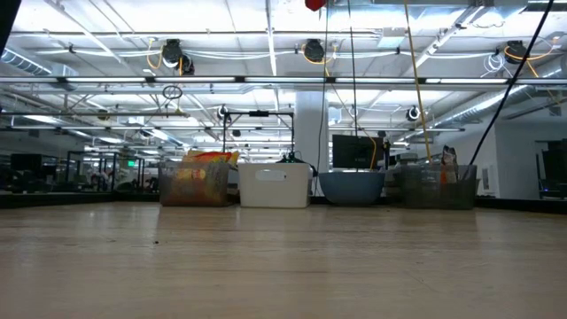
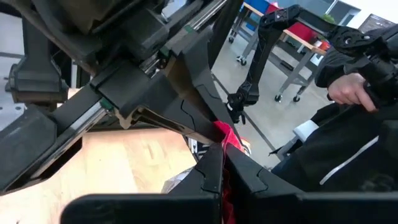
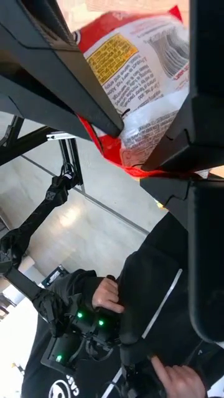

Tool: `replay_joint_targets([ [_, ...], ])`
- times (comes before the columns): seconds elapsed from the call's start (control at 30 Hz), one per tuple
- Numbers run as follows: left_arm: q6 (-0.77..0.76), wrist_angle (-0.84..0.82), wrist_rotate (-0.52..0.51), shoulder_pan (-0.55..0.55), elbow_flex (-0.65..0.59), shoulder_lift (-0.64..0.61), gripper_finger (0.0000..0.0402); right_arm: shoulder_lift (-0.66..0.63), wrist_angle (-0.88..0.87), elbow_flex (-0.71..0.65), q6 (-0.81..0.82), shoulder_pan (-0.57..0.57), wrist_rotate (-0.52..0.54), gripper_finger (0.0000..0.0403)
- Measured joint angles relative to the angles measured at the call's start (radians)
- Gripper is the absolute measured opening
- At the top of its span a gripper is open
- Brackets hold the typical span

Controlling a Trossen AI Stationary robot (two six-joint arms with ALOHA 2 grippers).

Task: Pick & Place Food Item
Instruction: Put the red noodle pack into the left black bin

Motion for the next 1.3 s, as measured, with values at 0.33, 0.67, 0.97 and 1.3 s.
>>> replay_joint_targets([
  [0.33,-0.003,-0.025,-0.002,0.008,0.000,-0.001,0.0003,0.000,0.000,0.000,0.099,-0.035,-0.009,0.0103],
  [0.67,0.013,-0.198,-0.019,0.051,0.000,-0.007,0.0002,-0.027,-0.011,0.000,0.087,-0.126,0.009,0.0215],
  [0.97,0.050,-0.360,-0.157,0.134,0.000,-0.105,0.0001,-0.201,-0.241,0.000,-0.107,-0.191,0.379,0.0214],
  [1.3,0.053,-0.495,-0.285,0.294,0.000,-0.272,0.0001,-0.318,-0.287,0.000,-0.194,-0.191,0.523,0.0212],
])
